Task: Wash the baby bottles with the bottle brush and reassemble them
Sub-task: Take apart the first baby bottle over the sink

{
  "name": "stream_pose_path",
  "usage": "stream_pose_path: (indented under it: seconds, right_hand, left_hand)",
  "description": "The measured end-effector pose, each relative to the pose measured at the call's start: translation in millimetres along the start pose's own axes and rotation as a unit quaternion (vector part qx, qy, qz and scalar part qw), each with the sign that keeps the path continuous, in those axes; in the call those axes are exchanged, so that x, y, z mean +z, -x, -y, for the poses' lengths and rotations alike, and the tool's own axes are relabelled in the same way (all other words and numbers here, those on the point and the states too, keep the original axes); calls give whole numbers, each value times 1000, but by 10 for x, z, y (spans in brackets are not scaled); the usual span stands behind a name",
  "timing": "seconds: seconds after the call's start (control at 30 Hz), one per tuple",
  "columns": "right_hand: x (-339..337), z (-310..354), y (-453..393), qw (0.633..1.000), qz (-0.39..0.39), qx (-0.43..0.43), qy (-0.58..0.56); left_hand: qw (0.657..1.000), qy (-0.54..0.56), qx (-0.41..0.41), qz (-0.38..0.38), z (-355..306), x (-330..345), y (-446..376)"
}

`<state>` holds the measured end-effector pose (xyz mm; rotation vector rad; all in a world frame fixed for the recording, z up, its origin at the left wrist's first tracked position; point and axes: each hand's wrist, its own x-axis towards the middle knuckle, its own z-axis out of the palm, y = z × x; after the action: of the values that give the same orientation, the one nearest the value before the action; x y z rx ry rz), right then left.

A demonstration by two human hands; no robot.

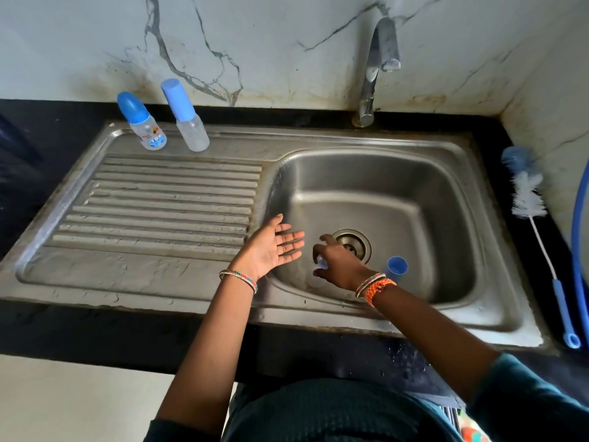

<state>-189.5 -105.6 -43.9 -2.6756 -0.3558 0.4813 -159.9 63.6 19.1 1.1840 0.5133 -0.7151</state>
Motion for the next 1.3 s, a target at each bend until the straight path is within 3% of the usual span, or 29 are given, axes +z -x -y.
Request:
stream_pose_path:
  seconds: [0.17, 0.27, 0.37, 0.47, 0.57, 0.7, 1.03, 1.3]
  right_hand:
    - [-279, 34, 122, 991, -86, 67, -77]
    - [-568, 74, 163, 965, -140, 135, -176]
    - [-923, 206, 217, 910, -164, 135, -357]
    - [-1262, 371, 279, 845, -113, 83, -516]
    - [-1506, 397, 316, 751, -82, 48, -654]
    - [-1585, 362, 423, 679, -62, 30, -731]
    - [-1404, 294, 534, 669, -98, 39, -736]
    - [-1486, 393, 553, 735, -227, 77, -635]
  left_hand:
    - [996, -79, 32, 8, -11, 60, -1]
    - [989, -137, 46, 39, -50, 142, 23]
    - [979, -141, 76, 128, -125, 304, 106]
    - [969, -101, 116, 194, -253, 516, 194]
    - [966, -101, 193, 137, -369, 668, 224]
    - [965, -53, 223, 126, -478, 673, 270]
    - [966, -115, 197, 118, -386, 757, 354]
    - [953, -123, 240, 135, -381, 876, 391]
